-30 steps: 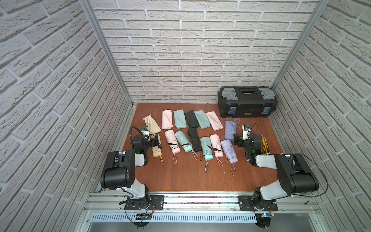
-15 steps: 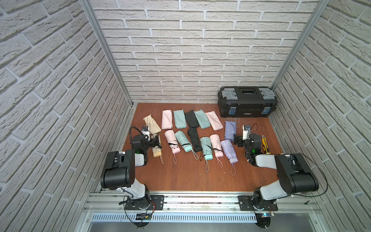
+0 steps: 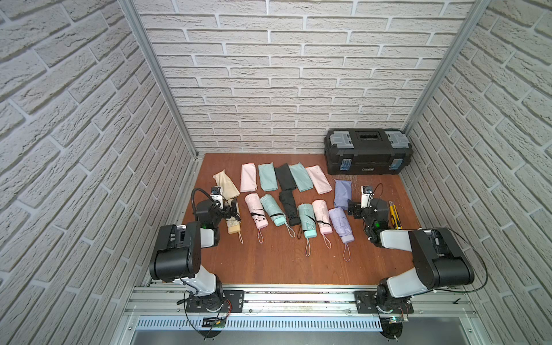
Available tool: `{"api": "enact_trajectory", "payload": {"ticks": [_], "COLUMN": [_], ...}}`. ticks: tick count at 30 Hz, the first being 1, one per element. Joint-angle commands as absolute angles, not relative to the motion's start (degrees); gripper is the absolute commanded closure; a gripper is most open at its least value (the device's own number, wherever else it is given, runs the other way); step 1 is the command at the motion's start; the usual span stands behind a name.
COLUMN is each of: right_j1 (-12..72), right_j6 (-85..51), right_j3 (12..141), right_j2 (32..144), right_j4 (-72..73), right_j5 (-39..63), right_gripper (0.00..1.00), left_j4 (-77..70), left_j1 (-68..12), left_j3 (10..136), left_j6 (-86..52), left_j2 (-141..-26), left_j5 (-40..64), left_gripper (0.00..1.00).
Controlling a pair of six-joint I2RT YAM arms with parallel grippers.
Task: Take umbrellas out of sleeves
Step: Reset both arms
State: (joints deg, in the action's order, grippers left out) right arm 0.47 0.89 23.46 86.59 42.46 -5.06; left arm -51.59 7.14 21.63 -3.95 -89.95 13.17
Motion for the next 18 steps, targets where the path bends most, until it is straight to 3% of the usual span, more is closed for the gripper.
{"api": "enact_trajectory", "payload": {"ticks": [1,18], "right_j1": [0.26,-0.19], "right_j6": [0.88,0.55], "right_j3": [24.27,24.50], "right_j2": [86.13,86.14], "right_j4": [43.42,43.30], "right_j5": [-4.92,-3.86], "right_gripper": [0.00,0.00], "left_j4": [-52.29,-52.61], "left_j1": [7.58,7.54], "left_j3": [21.96,21.80], "left_j6": [-4.07,-4.05], "left_j2": [-89.75,-89.72], "left_j5": [13.15,13.13], "left_gripper": [0.02,0.02]}}
